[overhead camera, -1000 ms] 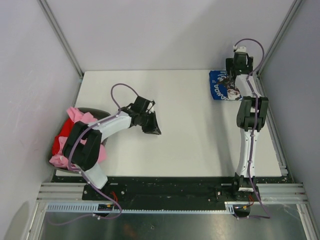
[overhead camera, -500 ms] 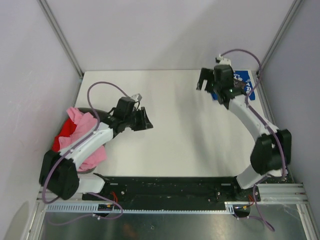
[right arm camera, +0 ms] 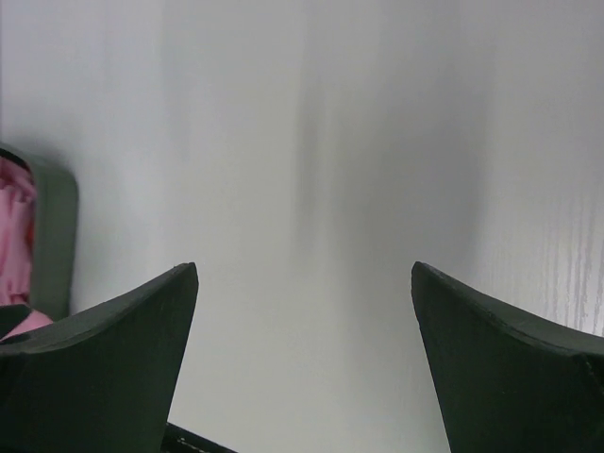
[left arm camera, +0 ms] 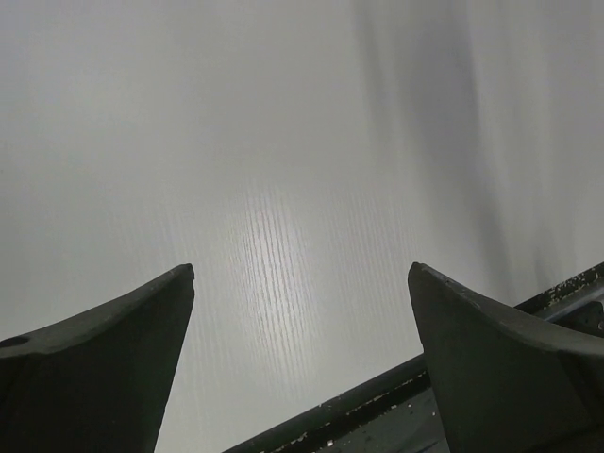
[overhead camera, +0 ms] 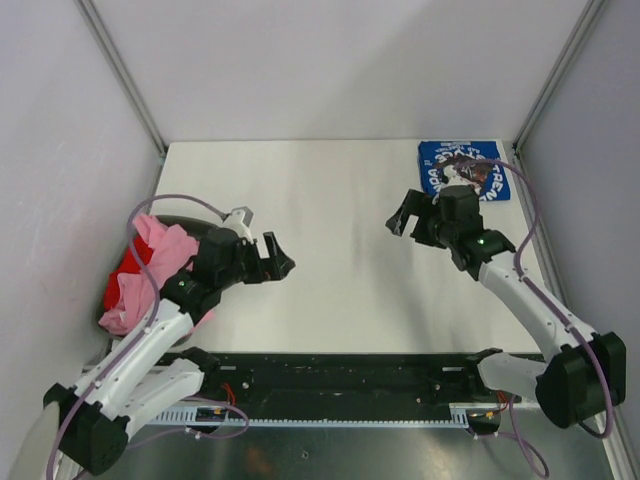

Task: Fold and stack the t-shirts
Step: Put the neatly folded tshirt into the corner of the board with the right arm

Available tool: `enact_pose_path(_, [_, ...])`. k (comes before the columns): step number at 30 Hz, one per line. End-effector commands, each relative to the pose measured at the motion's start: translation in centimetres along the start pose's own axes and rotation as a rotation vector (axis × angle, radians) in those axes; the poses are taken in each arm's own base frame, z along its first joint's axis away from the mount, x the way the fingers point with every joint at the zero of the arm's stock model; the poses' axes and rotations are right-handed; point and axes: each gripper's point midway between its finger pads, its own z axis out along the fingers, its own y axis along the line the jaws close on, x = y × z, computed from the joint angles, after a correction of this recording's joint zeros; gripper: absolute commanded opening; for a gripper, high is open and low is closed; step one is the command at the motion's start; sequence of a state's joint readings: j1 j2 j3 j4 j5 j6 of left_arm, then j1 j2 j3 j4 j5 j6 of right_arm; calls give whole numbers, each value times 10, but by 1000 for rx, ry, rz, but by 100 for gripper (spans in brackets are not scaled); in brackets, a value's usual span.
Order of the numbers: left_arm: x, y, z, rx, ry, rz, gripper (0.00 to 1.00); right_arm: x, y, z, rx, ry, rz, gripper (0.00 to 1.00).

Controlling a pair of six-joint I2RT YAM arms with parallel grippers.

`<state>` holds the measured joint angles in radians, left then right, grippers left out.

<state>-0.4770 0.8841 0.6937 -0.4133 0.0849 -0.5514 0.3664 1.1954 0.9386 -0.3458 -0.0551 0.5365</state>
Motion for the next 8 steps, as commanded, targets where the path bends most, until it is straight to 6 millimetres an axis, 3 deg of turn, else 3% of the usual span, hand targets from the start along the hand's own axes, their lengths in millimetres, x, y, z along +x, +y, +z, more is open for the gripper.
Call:
enact_pose_path(1, [-7,5,-8,-12,-69,6,100,-9,11,-15,-50,-33,30,99])
enact_pose_path(8, [-6,6,-13,-5,-74,32,99,-10,9,-22,-45,-51,61,99])
